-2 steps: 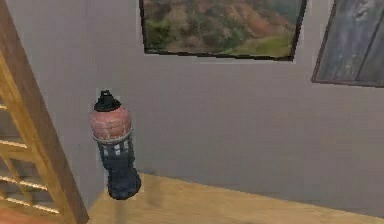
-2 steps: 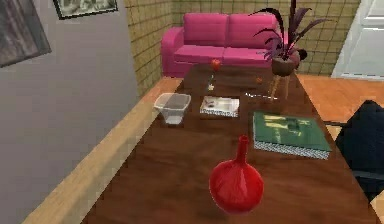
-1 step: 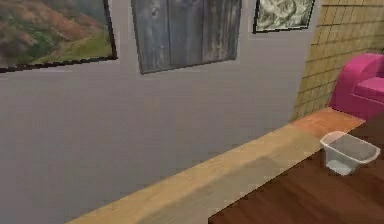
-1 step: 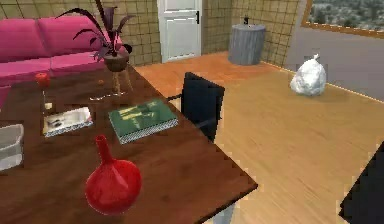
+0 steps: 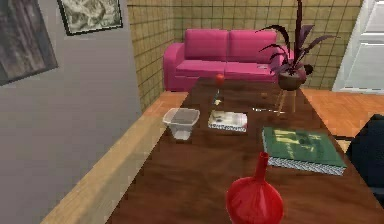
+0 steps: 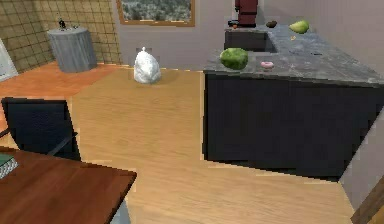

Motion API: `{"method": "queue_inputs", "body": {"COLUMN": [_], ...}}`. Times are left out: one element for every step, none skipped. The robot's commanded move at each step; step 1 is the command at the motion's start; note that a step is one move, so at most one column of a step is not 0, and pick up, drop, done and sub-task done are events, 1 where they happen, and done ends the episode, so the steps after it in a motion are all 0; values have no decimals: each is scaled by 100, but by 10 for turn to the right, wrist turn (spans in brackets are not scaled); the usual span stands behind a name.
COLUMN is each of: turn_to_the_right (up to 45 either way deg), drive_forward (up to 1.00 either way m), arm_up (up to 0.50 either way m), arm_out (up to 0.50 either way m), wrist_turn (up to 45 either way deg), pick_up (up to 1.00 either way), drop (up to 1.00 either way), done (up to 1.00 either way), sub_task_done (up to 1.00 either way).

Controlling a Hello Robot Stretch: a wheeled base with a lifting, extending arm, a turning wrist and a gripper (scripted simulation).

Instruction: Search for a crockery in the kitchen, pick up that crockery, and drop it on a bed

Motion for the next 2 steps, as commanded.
{"method": "queue_inputs", "body": {"turn_to_the_right": [120,0], "drive_forward": [0,10], "arm_up": [0,0], "arm_out": [0,0], "wrist_turn": [0,0], "pick_up": [0,0], "drop": [0,0], "done": [0,0], "sub_task_done": [0,0]}}
